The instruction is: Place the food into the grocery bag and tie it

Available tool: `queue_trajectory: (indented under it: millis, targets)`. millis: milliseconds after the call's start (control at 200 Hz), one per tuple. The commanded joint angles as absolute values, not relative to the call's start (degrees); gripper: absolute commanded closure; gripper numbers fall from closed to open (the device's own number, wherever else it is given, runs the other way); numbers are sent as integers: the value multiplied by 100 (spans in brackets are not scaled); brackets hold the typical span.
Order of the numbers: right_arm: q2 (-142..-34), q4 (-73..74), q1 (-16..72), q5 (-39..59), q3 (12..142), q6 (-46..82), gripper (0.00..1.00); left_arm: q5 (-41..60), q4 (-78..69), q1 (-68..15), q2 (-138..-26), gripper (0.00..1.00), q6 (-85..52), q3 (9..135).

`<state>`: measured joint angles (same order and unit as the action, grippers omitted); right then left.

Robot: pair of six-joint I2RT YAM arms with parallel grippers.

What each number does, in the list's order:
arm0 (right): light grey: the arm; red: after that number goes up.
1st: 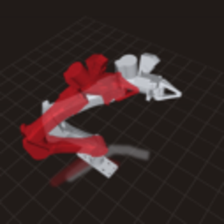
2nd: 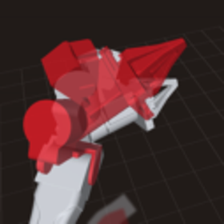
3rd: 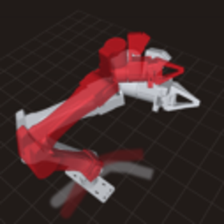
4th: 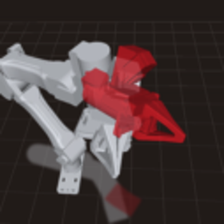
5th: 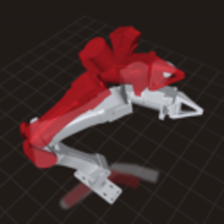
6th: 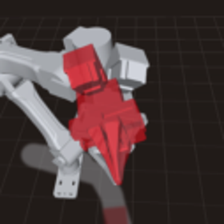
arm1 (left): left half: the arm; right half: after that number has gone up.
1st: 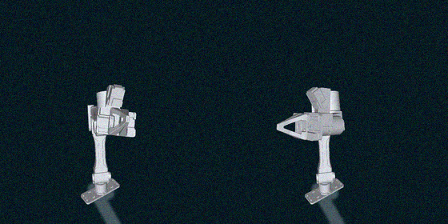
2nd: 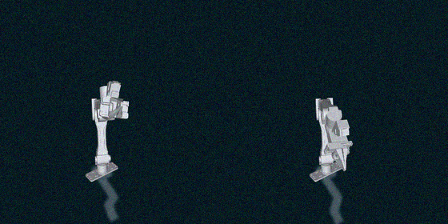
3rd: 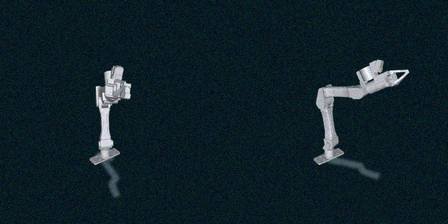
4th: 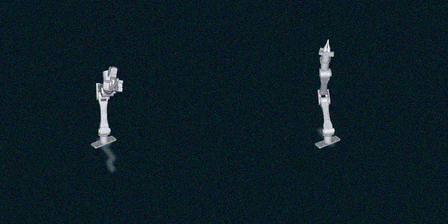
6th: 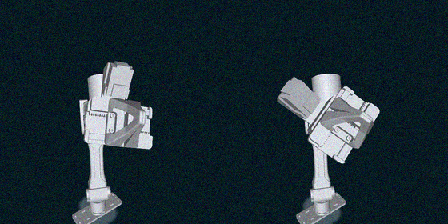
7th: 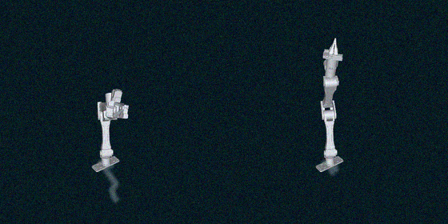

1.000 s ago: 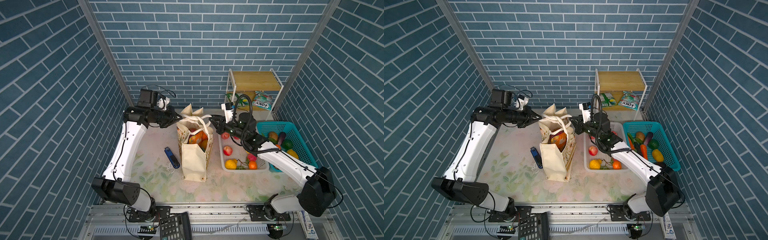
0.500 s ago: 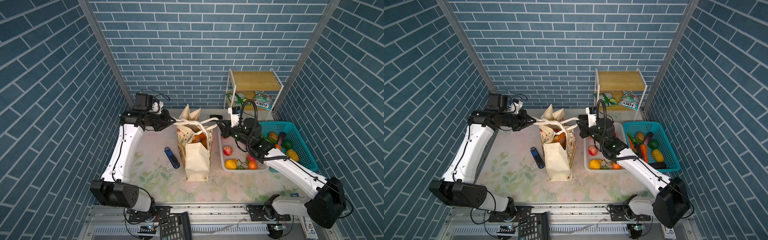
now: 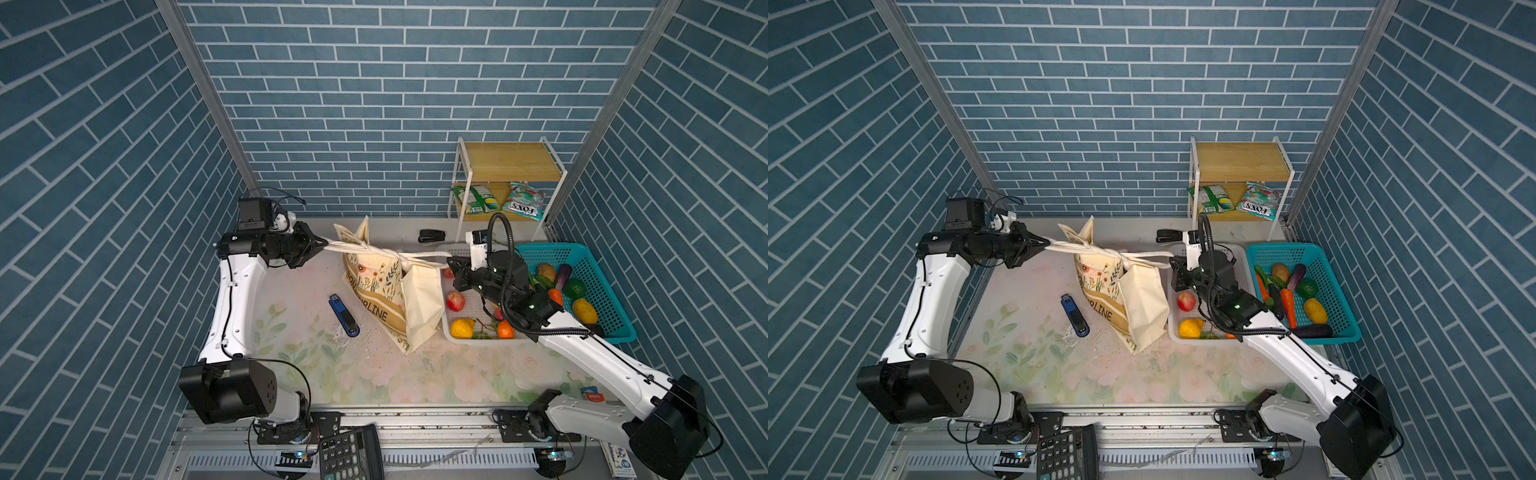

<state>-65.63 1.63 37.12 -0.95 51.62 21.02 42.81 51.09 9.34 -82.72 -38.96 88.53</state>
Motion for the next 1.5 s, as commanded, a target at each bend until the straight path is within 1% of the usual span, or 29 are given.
queue_trajectory:
  millis: [0,155,465,800,1070,1491]
  targets:
    - [-6074,-884,3062,-2493,4939,1811,100,2685,4168,1934,-8312,100,-4041,8745]
    - [-5823,-1115,2884,-2693,4723,1749,100,2602,3991,2201,-8542,100,-4087,8695]
    - [-5582,-1221,2809,-2891,4555,1749,100,2662,3908,2269,-8935,100,-4100,9061]
    - [-5437,-1268,2804,-2944,4441,1749,100,2986,3654,2363,-9006,100,-4165,9067]
    - [-5379,-1245,2791,-2918,4404,1784,100,2984,3687,2360,-8912,100,-4146,8999]
    - [-5674,-926,2787,-2245,4517,1773,100,3094,3616,2348,-8781,100,-4260,8815]
